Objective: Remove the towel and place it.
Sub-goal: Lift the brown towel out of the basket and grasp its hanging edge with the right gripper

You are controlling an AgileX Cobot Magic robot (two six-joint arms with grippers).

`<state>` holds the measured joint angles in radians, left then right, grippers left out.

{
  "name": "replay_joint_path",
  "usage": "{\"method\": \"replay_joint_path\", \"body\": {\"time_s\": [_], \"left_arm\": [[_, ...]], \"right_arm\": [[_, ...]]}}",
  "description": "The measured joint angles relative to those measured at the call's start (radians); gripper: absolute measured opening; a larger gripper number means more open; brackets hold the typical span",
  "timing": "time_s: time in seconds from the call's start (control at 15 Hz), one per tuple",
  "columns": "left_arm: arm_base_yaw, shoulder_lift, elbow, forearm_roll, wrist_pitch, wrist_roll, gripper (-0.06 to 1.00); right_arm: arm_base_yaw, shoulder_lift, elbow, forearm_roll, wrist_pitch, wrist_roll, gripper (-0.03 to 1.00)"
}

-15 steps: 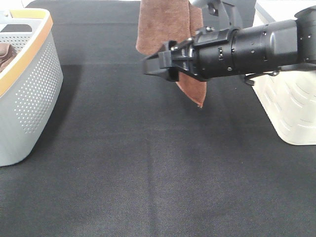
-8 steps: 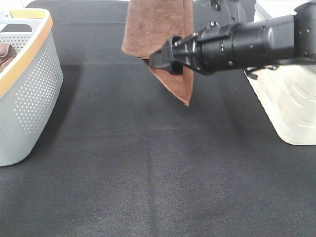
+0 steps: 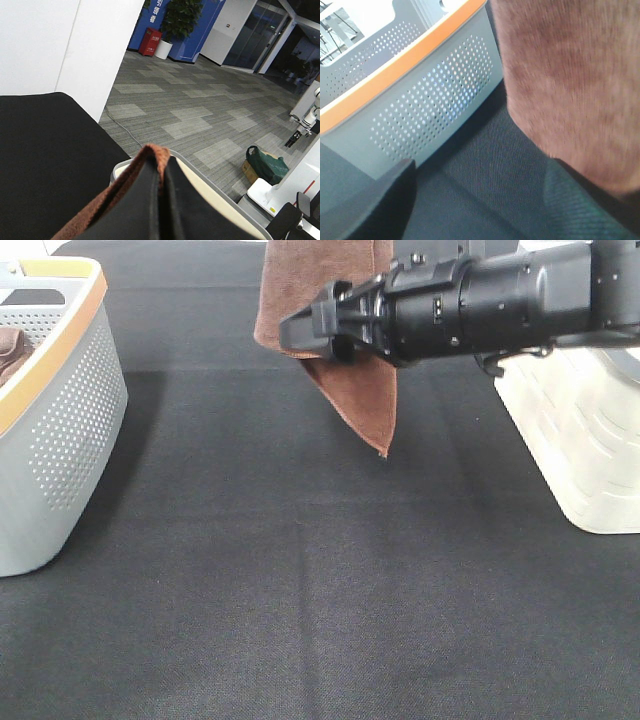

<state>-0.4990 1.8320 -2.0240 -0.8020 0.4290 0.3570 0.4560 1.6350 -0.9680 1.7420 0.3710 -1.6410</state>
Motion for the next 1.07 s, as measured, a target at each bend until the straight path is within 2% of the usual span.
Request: {"method": "replay_joint_path", "body": {"time_s": [0.13, 0.33, 0.47, 0.6, 0.67, 1.0, 1.07], "left_arm": [[0.0, 0.0, 0.0, 0.0, 0.0, 0.0, 0.0], [0.0, 0.0, 0.0, 0.0, 0.0, 0.0, 0.0], [0.0, 0.0, 0.0, 0.0, 0.0, 0.0, 0.0], [0.0, 0.0, 0.0, 0.0, 0.0, 0.0, 0.0], [0.0, 0.0, 0.0, 0.0, 0.0, 0.0, 0.0], [0.0, 0.0, 0.0, 0.002, 0.0, 0.0, 0.0], [0.0, 0.0, 0.0, 0.017, 0.0, 0.0, 0.0]], "right_arm": [[0.0, 0.0, -0.011, 0.0, 0.0, 0.0, 0.65], [0.0, 0.002, -0.032, 0.0, -0.004, 0.0, 0.49], [0.0, 0.002, -0.032, 0.0, -0.014, 0.0, 0.3], [0.0, 0.004, -0.032, 0.0, -0.016, 0.0, 0.03], [0.0, 0.004, -0.032, -0.001, -0.015, 0.001, 0.0], [0.0, 0.004, -0.032, -0.01, 0.014, 0.013, 0.0], [0.0, 0.004, -0.032, -0.061, 0.036, 0.057, 0.0]]}}
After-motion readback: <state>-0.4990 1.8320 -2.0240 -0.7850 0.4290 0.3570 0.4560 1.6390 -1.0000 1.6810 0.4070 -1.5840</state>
